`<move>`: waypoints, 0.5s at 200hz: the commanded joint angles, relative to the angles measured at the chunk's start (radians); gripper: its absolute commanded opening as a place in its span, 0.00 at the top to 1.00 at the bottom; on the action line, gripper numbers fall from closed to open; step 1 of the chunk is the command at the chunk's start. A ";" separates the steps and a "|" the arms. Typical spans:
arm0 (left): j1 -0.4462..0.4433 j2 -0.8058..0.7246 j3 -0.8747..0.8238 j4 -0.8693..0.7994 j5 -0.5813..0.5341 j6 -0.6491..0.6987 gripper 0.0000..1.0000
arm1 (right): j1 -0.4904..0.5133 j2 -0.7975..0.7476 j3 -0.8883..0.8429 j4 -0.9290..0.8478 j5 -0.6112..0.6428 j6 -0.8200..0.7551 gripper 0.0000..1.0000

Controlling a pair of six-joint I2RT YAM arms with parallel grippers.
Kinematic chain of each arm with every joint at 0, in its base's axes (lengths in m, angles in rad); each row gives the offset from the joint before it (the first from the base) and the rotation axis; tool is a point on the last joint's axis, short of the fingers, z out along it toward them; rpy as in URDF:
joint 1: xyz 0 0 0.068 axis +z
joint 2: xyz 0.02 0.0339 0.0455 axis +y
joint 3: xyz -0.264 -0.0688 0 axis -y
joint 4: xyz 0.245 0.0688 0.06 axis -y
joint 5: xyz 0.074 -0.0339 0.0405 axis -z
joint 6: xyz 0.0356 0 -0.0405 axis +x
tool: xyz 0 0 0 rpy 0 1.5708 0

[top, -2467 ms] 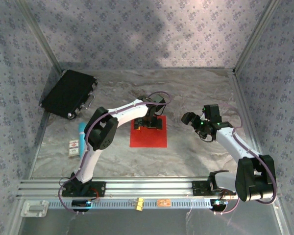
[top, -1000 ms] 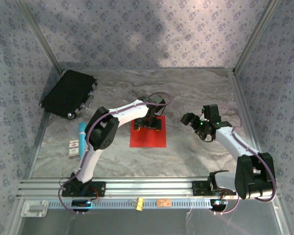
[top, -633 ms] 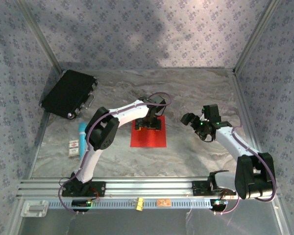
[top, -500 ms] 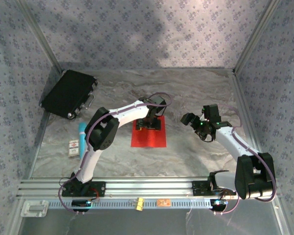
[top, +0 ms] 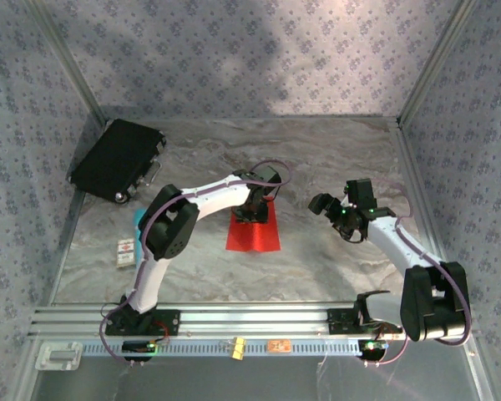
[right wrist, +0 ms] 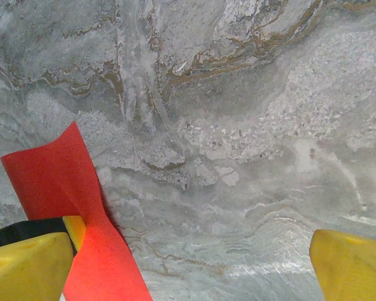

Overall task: Fold a paper plane with a square sheet of paper (pick it up from the middle)
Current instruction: First fold the square sheet of paper in half at the center of the table.

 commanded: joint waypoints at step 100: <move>0.076 -0.203 -0.182 0.375 0.409 -0.044 0.57 | -0.025 -0.067 0.023 -0.014 -0.027 0.102 0.01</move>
